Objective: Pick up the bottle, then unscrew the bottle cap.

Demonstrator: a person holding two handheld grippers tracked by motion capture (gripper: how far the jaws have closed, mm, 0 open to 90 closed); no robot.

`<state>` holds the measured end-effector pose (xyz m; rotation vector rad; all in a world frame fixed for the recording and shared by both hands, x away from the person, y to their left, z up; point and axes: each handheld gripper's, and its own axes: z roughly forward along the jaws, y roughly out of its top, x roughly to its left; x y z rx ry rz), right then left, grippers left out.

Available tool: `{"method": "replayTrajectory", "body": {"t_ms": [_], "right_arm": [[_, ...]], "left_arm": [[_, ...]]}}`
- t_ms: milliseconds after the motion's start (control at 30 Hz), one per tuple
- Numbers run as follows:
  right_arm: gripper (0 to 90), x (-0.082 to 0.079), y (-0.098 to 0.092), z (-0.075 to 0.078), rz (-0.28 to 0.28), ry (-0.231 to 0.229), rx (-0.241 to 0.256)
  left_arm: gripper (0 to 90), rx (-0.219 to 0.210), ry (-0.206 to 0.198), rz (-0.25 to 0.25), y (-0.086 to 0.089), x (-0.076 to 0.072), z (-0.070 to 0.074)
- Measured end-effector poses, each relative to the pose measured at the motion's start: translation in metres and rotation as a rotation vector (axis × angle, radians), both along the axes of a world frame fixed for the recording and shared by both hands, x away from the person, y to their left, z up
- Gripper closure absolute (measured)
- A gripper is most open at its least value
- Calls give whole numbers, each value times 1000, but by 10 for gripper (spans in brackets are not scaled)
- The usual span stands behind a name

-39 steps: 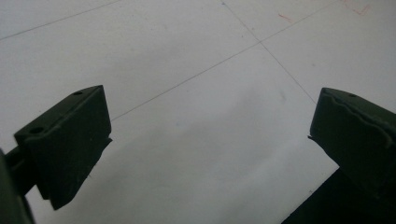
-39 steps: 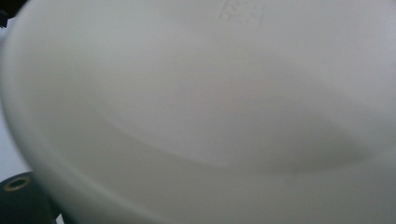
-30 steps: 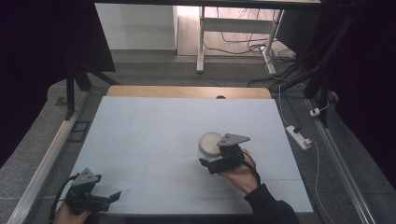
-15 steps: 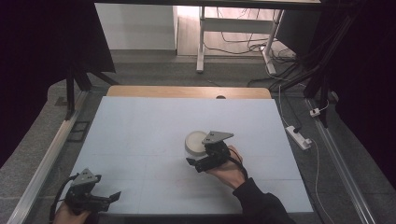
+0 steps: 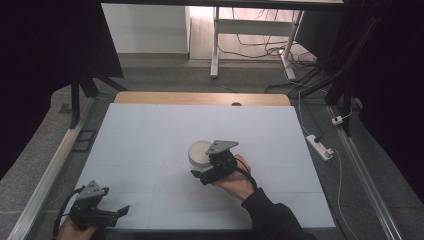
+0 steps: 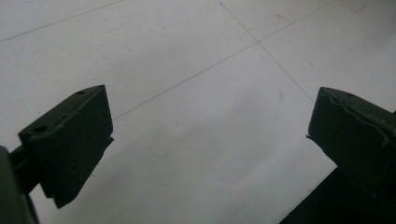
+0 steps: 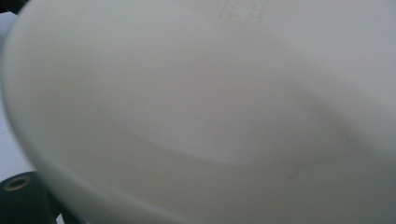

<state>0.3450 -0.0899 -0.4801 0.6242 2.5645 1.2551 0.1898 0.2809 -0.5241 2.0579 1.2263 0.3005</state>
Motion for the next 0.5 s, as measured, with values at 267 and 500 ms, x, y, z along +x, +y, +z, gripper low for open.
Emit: {"method": "replayTrajectory", "body": {"t_ms": [267,500], "right_arm": [[65,-2,0,-1,8,-5,-4],[65,-3,-1,0,14,-10,-4]], "left_arm": [[0,-8,-5,4,1,-1,1],[0,-19,-12,6,2,-1,2]]}}
